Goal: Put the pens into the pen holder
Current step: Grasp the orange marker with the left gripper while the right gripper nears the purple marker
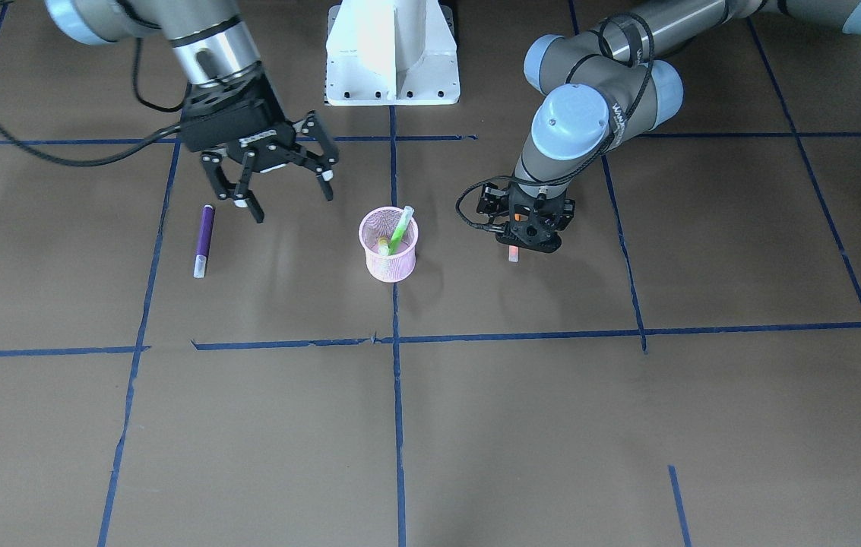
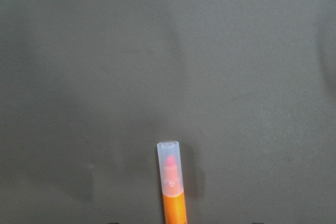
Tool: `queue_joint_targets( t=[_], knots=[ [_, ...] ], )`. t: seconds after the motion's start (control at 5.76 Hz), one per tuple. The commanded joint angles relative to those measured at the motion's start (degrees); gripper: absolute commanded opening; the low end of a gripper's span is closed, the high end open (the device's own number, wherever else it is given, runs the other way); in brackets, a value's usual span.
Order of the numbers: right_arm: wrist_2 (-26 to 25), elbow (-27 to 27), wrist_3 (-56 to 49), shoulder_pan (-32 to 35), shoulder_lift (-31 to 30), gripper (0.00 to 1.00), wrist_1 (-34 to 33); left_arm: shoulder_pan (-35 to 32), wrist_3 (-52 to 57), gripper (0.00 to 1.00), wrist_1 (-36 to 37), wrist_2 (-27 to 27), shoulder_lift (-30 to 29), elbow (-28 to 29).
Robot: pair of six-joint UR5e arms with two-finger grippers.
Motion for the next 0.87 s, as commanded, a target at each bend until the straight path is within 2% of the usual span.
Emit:
queue_joint_targets(
  t=[0.0, 0.17, 0.35, 0.52, 0.69],
  knots=[
    [12.81, 0.37, -0.27, 6.32, -1.84, 0.98, -7.18, -0.07, 0.17, 0.76, 0.89, -0.49, -1.92, 3.44],
    [17.64, 0.28, -1.58, 8.18, -1.32, 0.98, -13.76, -0.07, 0.17, 0.74, 0.89, -0.4, -2.71, 5.02],
    [21.09, 0.11, -3.51, 8.98, -1.66, 0.97, -16.61, -0.07, 0.17, 0.7, 0.89, -0.31, -2.98, 5.12],
    [23.64, 0.11, -6.14, 9.16, -1.32, 0.96, -23.34, -0.07, 0.17, 0.62, 0.89, -0.23, -2.98, 5.38],
    [23.76, 0.11, -10.25, 8.99, -1.23, 0.94, -28.37, -0.07, 0.17, 0.61, 0.89, -0.31, -2.98, 5.65]
  ],
)
